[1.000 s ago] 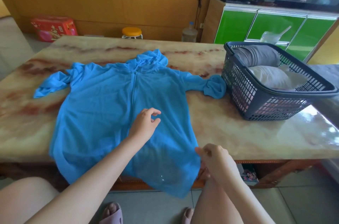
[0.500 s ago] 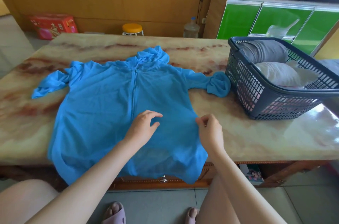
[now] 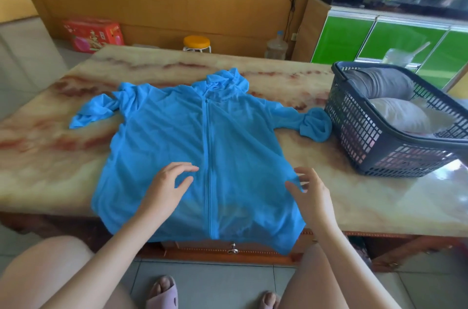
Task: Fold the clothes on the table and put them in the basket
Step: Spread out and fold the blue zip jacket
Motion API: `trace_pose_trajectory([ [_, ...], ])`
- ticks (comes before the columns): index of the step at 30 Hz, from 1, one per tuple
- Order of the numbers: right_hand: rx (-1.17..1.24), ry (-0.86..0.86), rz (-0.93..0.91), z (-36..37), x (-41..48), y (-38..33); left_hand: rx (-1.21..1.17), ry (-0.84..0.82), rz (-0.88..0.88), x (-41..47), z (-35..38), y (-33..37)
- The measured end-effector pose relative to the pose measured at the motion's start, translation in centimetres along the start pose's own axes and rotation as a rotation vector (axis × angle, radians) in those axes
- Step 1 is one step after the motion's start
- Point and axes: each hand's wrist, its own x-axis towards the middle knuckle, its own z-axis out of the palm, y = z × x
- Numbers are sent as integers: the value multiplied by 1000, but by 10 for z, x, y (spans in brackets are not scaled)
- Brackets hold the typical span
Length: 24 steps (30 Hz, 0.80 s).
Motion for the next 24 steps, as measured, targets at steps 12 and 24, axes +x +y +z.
trace_pose_trajectory([
  [12, -184, -104, -588, 51, -63, -8, 53, 105, 124, -83, -10, -33],
  [24, -536, -132, -944, 101, -87, -6, -372, 94, -205, -128, 10, -24],
])
